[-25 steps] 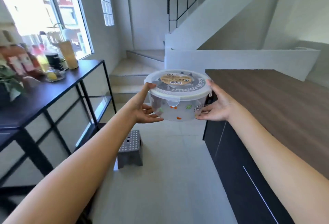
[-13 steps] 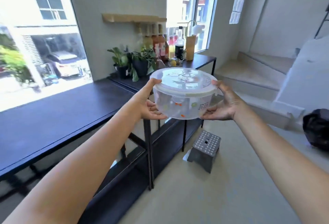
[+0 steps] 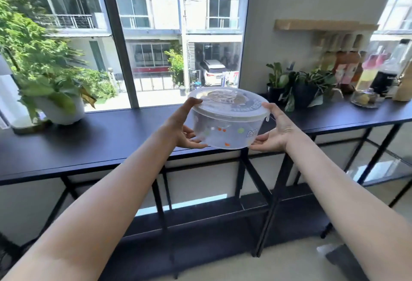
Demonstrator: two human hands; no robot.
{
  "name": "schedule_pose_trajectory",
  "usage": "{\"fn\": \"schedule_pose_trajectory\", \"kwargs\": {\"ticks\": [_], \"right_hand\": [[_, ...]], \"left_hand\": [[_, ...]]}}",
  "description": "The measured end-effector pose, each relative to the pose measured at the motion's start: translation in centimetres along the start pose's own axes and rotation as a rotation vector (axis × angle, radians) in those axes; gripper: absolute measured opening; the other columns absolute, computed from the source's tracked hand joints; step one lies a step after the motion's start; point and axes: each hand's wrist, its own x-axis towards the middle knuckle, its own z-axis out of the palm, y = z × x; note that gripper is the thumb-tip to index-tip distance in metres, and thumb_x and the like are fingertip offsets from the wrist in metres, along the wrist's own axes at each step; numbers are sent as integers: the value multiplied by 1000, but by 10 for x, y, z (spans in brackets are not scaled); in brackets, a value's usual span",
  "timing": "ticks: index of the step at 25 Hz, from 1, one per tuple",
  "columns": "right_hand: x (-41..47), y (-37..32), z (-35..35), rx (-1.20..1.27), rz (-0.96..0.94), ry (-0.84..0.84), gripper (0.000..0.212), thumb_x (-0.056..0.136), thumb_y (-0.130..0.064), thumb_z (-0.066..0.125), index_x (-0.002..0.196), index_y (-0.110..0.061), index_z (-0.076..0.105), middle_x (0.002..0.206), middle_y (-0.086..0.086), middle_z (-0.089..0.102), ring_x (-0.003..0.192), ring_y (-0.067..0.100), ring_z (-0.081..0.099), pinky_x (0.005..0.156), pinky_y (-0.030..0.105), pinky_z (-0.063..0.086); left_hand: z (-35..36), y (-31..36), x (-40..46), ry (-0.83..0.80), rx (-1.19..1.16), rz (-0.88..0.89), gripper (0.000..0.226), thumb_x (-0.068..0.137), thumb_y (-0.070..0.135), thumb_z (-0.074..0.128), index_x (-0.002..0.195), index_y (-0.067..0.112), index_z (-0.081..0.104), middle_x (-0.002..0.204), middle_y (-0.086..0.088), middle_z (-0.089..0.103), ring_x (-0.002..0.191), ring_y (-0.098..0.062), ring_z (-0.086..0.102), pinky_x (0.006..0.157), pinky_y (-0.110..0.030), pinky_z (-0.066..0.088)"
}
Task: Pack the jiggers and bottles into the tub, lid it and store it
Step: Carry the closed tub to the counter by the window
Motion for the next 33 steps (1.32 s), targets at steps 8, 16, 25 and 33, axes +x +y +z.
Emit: {"fn": "schedule_pose_trajectory", "kwargs": {"ticks": [8,16,25,33], "right_hand": [[89,0,109,-60,163,-119,101,30,-26,93,110,15,48,97,32,64,87,44,64,69,55,57],[162,-14,177,-59,151,-43,104,43,-36,88,124,12,44,123,19,58,107,36,59,93,48,50],[228,-28,203,-132,193,-47,90,47,-39,86,107,16,48,102,23,59,82,38,60,45,47,54],[255,-36,211,-146,167,-29,96,54,-41,84,114,18,39,111,30,54,92,43,61,60,52,54]], "left_hand": [[-98,42,25,165,-118,50,119,43,43,86,133,-10,30,118,-19,55,102,-37,62,79,-55,54],[-147,89,91,199,-155,11,111,51,42,82,134,-10,30,107,-19,59,94,-35,64,88,-54,52],[-176,120,160,195,-185,-64,106,52,39,82,133,-8,33,113,-22,56,103,-37,61,82,-54,53],[-185,134,187,184,-120,-68,80,56,41,80,112,-7,47,118,-20,54,102,-35,61,80,-53,55]]}}
